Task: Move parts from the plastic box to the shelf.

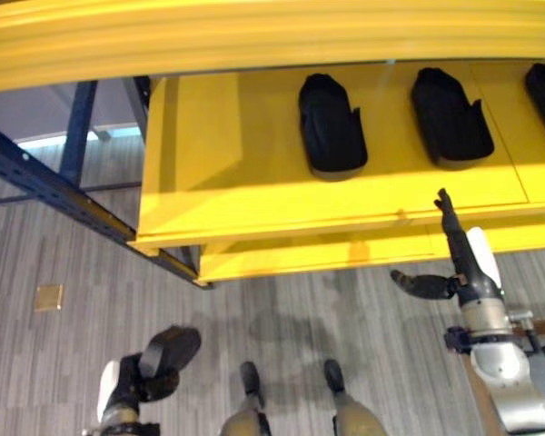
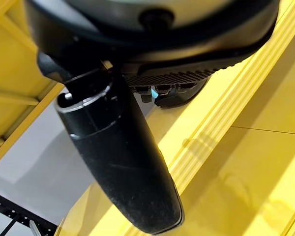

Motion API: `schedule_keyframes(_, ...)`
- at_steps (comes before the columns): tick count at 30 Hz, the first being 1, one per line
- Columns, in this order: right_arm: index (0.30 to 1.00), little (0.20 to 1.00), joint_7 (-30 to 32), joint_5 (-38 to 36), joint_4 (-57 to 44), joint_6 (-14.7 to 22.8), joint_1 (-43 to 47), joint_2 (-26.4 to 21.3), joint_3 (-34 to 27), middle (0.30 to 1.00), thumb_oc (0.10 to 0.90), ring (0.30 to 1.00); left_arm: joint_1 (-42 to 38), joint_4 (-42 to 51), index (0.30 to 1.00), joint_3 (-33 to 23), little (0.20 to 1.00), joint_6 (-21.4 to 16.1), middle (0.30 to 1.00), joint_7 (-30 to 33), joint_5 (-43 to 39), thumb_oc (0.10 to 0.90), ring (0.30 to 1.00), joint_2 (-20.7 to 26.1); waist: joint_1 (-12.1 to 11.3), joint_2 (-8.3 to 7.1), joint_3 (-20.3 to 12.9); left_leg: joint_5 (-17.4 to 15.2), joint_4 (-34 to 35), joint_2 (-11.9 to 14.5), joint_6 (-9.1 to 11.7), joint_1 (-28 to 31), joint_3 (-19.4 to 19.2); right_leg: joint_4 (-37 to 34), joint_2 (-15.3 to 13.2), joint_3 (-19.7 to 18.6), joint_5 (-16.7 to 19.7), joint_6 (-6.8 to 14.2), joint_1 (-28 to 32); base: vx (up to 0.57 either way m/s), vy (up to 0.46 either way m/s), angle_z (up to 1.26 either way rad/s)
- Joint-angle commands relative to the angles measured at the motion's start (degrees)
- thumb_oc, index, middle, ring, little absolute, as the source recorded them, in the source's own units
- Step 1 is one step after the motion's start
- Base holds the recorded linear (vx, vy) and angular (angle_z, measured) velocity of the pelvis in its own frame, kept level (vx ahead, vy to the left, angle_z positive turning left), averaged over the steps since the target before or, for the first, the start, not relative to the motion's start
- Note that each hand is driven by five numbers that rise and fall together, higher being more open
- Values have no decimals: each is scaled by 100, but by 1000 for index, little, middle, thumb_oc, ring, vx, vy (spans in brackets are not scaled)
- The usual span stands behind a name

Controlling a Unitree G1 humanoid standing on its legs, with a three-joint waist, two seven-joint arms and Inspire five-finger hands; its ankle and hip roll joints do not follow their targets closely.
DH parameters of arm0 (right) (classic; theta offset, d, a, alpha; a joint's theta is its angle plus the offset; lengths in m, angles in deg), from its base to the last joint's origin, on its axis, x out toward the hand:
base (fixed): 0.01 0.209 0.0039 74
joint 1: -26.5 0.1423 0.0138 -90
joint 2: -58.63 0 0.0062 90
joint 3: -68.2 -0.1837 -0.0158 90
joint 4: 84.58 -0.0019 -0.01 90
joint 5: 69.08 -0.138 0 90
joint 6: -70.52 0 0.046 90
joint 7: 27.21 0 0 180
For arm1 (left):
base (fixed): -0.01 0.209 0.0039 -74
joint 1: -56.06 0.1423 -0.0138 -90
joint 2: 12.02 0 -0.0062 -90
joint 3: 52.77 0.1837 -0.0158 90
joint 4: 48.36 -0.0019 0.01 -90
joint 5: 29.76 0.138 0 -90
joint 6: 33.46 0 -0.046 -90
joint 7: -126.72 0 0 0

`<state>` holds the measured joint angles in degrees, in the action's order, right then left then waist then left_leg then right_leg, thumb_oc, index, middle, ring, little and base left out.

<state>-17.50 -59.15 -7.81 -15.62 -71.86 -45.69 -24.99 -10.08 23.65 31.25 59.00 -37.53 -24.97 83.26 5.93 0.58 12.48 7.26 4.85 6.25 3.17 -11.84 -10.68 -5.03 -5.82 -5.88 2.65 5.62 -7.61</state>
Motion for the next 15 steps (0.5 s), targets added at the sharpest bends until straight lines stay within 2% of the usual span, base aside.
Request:
schedule_keyframes(1, 1000, 1000, 179, -159, -270, 373, 512, -347, -270, 1000, 900, 1000, -293, -43, 300, -546, 300, -254, 300, 481, 16, 400, 300, 274, 27, 67, -391, -234, 15, 420, 236, 397, -261, 3, 6, 28, -668, 40, 406, 0, 0, 0)
schedule_keyframes(5, 1000, 1000, 202, -145, -272, 380, 515, -337, -241, 1000, 900, 1000, -349, -132, 300, -544, 300, -267, 300, 611, 37, 400, 300, 197, 1, 63, -380, -232, 15, 413, 234, 387, -243, 3, 3, 60, -680, 37, 410, 0, 0, 0)
schedule_keyframes(10, 1000, 1000, 244, -110, -263, 371, 461, -301, -260, 1000, 900, 1000, -332, 278, 300, -674, 300, -341, 300, 747, -69, 400, 300, 144, -20, 65, -370, -240, 15, 412, 233, 374, -206, 3, 0, 88, -696, 30, 415, 0, 0, 0)
schedule_keyframes(11, 1000, 1000, 266, -88, -262, 367, 432, -283, -289, 1000, 900, 1000, -303, 730, 300, -729, 300, -445, 300, 735, -124, 400, 300, 192, -19, 56, -349, -275, 15, 396, 230, 399, -187, 3, -11, 102, -726, 34, 450, 0, 0, 0)
schedule_keyframes(15, 1000, 1000, 263, -104, -292, 331, 407, -212, -353, 1000, 900, 1000, -342, 1477, 300, -809, 300, -660, 300, 429, -559, 400, 300, 276, -17, 56, -348, -253, 15, 407, 232, 382, -174, 3, 2, 106, -702, 23, 431, -2, 1, 6)
